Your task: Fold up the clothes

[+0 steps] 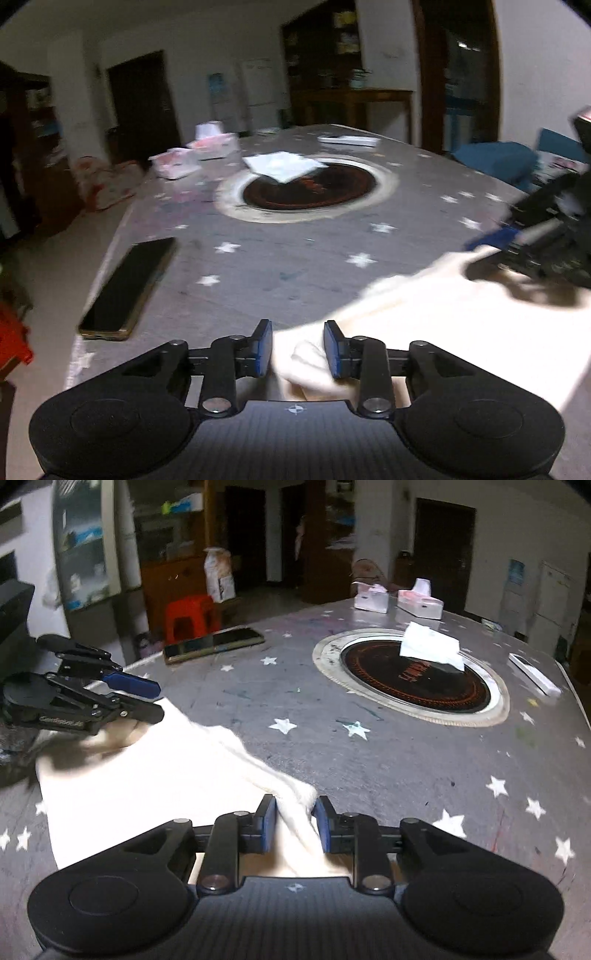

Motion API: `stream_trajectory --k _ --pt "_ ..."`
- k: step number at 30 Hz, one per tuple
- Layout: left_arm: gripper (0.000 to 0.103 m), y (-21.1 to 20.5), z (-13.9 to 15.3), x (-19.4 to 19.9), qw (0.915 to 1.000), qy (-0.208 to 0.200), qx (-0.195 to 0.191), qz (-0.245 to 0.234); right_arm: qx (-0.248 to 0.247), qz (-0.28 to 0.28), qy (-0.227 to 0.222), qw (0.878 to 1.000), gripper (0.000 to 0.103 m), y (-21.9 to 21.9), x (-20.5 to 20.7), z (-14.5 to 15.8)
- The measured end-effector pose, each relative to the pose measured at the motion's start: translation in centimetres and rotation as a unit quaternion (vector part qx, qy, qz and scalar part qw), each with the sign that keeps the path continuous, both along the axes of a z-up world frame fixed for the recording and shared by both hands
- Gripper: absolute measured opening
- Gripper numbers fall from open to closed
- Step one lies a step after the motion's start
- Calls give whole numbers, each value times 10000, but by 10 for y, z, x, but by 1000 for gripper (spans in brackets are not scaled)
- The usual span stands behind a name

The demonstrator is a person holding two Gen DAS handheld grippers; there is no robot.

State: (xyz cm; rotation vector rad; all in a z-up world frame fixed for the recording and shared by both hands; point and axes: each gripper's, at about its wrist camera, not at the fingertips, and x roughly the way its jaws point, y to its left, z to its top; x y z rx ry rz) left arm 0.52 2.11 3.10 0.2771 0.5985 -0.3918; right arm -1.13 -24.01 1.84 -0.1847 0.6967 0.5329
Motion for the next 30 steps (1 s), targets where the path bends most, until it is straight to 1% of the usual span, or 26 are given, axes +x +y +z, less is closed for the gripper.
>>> stream_trajectory --k 1,3,5,7,8,9,11,14,17,19,20,22,24,29,30 --pt "33 3 0 3 9999 -11 15 161 -7 -74 -42 10000 26 -1 -2 1" --pt "33 14 1 6 9988 90 -119 472 -10 -197 -123 9997 27 -5 -5 4" --pt "33 26 7 -3 9971 191 -440 586 -3 -296 -200 9994 28 -11 -9 9" --pt "34 37 14 -12 9942 291 -760 700 -40 -260 -285 9992 29 -12 -18 14" --pt "38 42 17 -17 9925 343 -925 729 -59 -242 -328 9992 29 -13 -22 17" --pt "45 44 20 -26 9910 400 -1082 686 -84 -222 -376 9990 29 -13 -29 19" --pt "46 43 21 -42 9887 527 -1273 592 -89 -106 -468 9988 29 -12 -45 24" --pt "45 35 17 -57 9870 738 -1313 567 -127 211 -579 9980 29 -4 -69 26" --pt "45 29 7 -58 9835 946 -1402 647 -179 626 -643 9958 29 7 -88 25" --pt "42 28 -1 -56 9791 1177 -1507 694 -170 695 -507 9962 29 11 -88 19" --pt "42 27 -4 -56 9782 1223 -1525 697 -155 710 -428 9964 29 12 -86 15" --pt "36 27 -4 -58 9768 1306 -1584 614 -82 737 -271 9969 29 11 -84 10" --pt "33 29 -5 -61 9718 1509 -1749 480 -2 737 -152 9972 29 7 -84 9" --pt "32 31 -4 -83 9663 1751 -1878 192 91 671 127 9976 29 -12 -102 8" --pt "34 32 -3 -88 9660 1768 -1878 174 82 665 159 9976 29 -16 -108 8"
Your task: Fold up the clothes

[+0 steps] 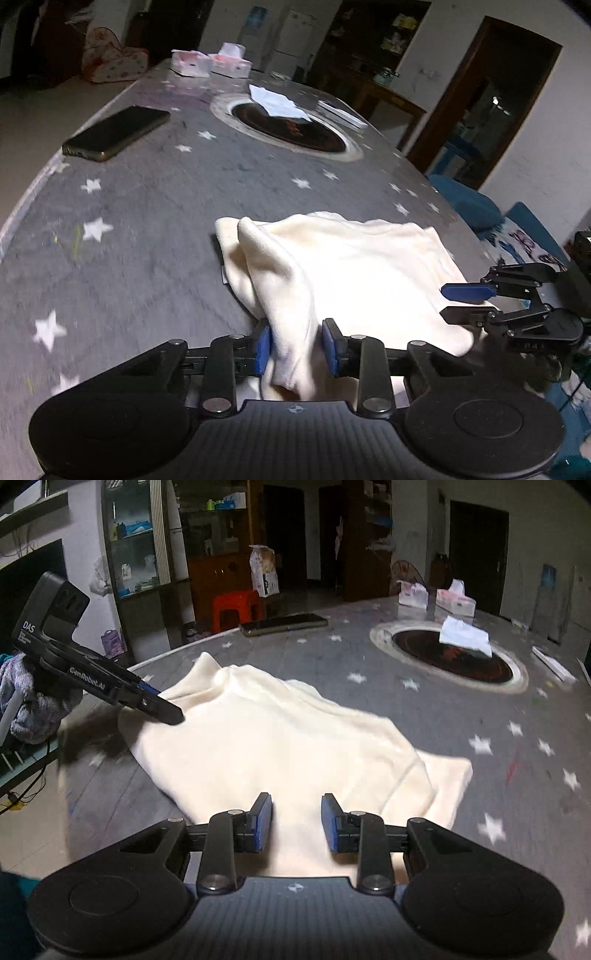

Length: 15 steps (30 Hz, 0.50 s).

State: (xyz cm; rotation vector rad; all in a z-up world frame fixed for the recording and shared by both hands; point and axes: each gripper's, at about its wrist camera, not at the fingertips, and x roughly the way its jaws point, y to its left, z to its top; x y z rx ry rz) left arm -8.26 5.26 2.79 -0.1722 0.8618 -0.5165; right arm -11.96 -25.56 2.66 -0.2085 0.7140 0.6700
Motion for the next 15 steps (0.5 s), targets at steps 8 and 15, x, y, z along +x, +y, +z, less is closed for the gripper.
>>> stream_trajectory --k 8,15 --pt "37 10 17 -17 9960 -461 557 527 376 -475 1 9982 27 -32 -26 15" --pt "35 -11 38 -21 9922 -1068 599 250 739 -1425 157 9869 26 -66 17 11"
